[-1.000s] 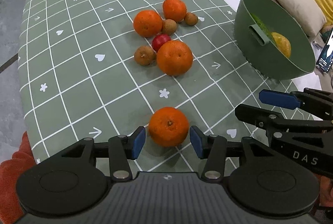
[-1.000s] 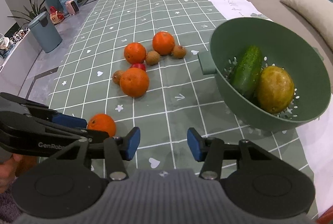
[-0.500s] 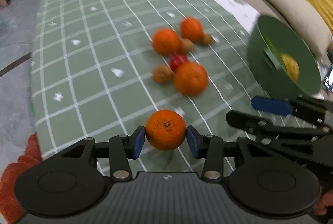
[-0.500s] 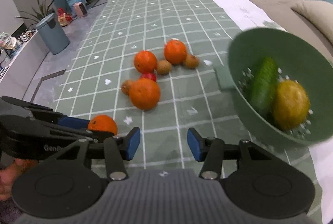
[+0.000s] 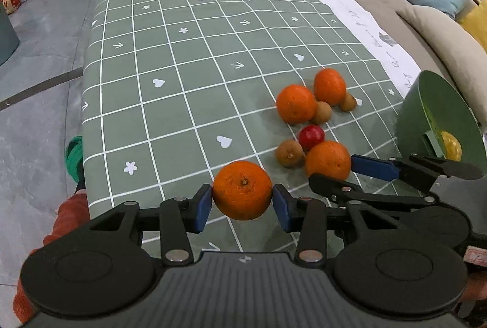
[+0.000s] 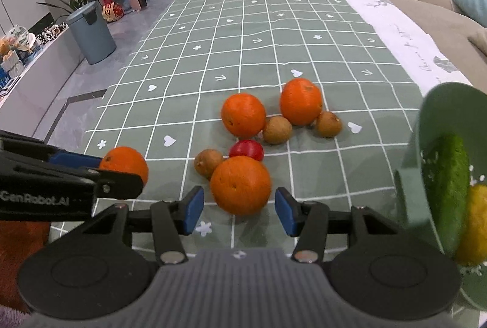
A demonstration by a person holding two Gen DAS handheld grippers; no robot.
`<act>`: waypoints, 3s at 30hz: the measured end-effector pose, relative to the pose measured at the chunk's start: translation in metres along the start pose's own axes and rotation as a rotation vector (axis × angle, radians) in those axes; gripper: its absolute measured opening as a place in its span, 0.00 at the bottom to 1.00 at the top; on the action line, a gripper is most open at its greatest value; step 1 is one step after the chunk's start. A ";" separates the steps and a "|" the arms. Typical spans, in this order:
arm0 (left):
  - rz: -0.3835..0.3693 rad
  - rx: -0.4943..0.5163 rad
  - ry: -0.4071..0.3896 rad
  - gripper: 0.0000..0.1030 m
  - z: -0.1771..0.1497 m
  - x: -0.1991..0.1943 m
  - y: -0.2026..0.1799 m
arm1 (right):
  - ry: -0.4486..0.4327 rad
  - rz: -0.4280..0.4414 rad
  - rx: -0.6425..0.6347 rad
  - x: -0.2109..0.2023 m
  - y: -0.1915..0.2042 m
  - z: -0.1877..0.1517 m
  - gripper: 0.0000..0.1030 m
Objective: Organize fruits
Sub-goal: 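Grasp an orange with the left tool while the right tool grasps another orange, then carry both oranges into the green colander and release them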
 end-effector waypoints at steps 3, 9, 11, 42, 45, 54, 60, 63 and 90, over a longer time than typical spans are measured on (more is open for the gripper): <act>0.004 -0.006 0.002 0.48 0.003 0.002 0.004 | 0.003 -0.002 0.000 0.006 0.000 0.000 0.48; 0.010 -0.008 0.004 0.47 0.003 0.002 0.004 | 0.006 -0.006 0.007 0.011 -0.003 0.002 0.43; 0.009 -0.008 0.002 0.47 0.003 0.000 0.003 | 0.006 -0.013 0.003 0.010 -0.003 0.001 0.42; -0.320 0.179 -0.063 0.47 0.065 -0.031 -0.167 | -0.100 -0.171 -0.026 -0.152 -0.118 0.032 0.41; -0.367 0.203 -0.043 0.47 0.071 -0.018 -0.191 | -0.073 -0.196 -0.056 -0.149 -0.140 0.031 0.41; -0.456 0.266 0.070 0.47 0.077 0.040 -0.251 | -0.002 -0.218 -0.102 -0.122 -0.196 0.029 0.41; -0.437 0.290 0.140 0.47 0.077 0.073 -0.265 | 0.024 -0.194 -0.136 -0.100 -0.207 0.032 0.41; -0.429 0.286 0.165 0.47 0.077 0.086 -0.266 | 0.045 -0.197 -0.143 -0.089 -0.213 0.030 0.41; -0.351 0.352 0.077 0.54 0.090 0.056 -0.255 | -0.012 -0.240 -0.154 -0.111 -0.201 0.047 0.59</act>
Point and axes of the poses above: each gripper's, at about its wrist camera, not at the fingertips, and x roughly the way its jaws point, y to its left, z to its top, the point moved 5 cm from there along x, roughly the way its jaws point, and after that the axes turned 13 degrees about -y, right-handed, at the moved point
